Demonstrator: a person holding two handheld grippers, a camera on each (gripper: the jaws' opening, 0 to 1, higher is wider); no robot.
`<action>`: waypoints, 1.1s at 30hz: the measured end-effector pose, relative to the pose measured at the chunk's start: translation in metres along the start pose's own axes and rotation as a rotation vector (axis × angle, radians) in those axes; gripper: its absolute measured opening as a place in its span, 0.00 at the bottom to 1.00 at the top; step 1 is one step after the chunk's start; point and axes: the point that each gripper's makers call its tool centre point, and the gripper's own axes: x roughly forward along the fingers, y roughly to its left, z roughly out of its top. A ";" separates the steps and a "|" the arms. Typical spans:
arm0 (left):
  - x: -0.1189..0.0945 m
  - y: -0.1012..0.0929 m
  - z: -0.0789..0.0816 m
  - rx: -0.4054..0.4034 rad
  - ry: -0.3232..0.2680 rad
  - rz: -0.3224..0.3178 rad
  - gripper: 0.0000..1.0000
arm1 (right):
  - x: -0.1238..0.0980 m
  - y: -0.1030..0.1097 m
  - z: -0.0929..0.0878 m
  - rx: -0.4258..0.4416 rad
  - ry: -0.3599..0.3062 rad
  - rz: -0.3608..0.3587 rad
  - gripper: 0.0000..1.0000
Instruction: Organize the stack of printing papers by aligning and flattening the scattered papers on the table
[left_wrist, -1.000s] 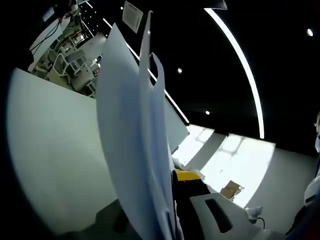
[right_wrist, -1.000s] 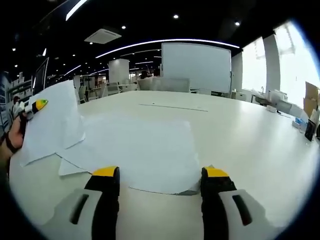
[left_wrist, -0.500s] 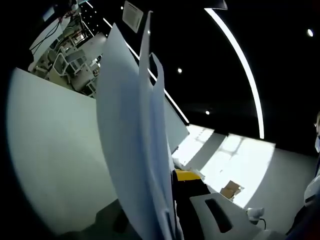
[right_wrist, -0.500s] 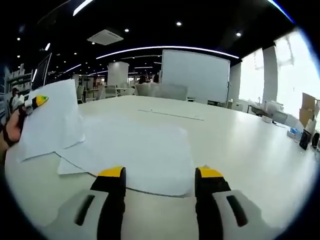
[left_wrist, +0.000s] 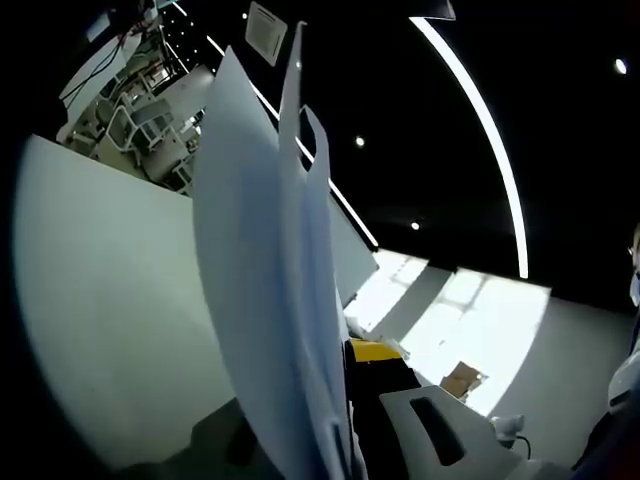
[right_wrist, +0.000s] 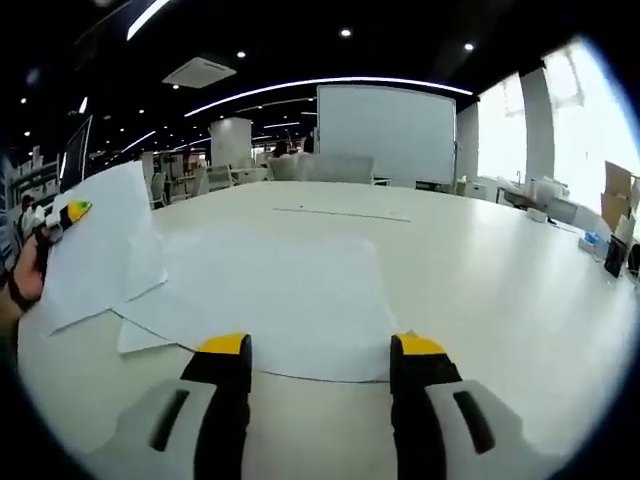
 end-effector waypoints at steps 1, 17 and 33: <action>0.000 0.000 0.000 0.000 0.000 0.000 0.07 | 0.000 0.001 0.000 0.000 0.000 -0.001 0.51; 0.000 0.000 0.000 -0.006 -0.003 -0.002 0.07 | -0.001 -0.003 -0.001 0.004 0.001 -0.012 0.52; 0.000 0.001 0.001 -0.012 -0.006 -0.002 0.07 | 0.005 -0.011 -0.003 0.013 0.008 -0.032 0.55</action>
